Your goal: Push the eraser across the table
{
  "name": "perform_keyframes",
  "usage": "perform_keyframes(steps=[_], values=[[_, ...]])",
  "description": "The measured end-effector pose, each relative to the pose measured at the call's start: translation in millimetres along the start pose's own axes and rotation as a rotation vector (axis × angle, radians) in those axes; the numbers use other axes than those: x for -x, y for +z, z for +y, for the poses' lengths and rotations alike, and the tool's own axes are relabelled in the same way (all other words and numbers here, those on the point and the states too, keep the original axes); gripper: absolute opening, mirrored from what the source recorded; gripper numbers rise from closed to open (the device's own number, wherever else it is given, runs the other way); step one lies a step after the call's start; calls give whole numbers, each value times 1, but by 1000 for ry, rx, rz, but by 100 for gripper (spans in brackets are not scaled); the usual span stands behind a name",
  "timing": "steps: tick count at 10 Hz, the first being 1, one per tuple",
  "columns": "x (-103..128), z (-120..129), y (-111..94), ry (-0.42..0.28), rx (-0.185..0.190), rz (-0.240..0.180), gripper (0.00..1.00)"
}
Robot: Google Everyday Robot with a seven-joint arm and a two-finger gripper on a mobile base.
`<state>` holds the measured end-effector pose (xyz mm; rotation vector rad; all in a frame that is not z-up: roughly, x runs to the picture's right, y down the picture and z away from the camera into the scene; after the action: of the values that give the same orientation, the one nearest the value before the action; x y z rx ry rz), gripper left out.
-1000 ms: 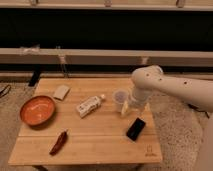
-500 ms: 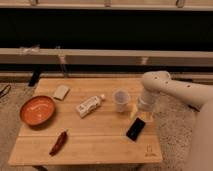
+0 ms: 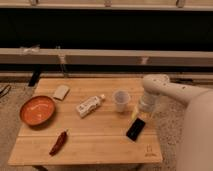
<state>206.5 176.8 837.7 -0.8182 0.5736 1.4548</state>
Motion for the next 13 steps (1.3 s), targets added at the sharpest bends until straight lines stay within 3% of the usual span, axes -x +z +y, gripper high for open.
perform_keyframes(steps=[3, 7, 13], values=[[4, 0, 8, -9, -8, 7, 65], [3, 20, 11, -43, -11, 5, 65], [-19, 57, 28, -98, -10, 76, 65]])
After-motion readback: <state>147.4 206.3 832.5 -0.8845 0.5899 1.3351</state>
